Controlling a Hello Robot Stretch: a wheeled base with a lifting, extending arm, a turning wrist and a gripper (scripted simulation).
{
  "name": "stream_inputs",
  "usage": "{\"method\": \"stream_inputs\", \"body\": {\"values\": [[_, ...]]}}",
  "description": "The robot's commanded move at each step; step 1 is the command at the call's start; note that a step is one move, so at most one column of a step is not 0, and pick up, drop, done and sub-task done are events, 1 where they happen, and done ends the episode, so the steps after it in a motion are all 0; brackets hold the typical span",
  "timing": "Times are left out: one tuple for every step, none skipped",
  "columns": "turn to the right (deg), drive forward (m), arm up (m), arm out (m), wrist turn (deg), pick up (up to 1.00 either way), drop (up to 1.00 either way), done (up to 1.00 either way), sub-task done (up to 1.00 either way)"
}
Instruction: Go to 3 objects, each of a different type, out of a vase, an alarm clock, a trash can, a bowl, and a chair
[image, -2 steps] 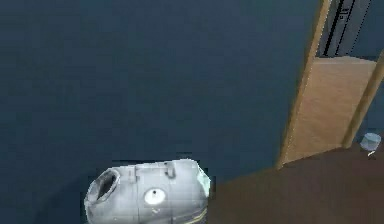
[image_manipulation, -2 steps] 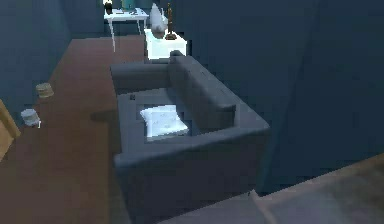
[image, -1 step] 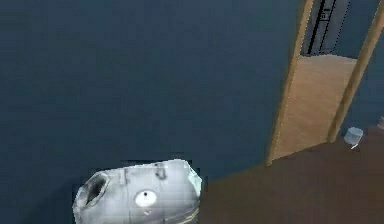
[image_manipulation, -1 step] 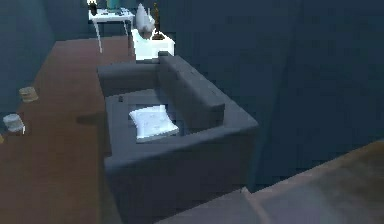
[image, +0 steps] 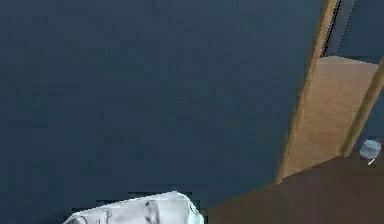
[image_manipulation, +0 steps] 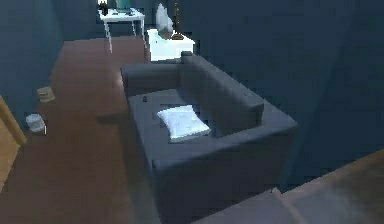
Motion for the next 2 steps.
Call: {"method": "stream_inputs", "body": {"values": [[45.0,0.0,0.0,0.0,0.0,0.0,0.0,0.0,0.0],[3.0,0.0,0.0,0.0,0.0,0.0,0.0,0.0,0.0]]}}
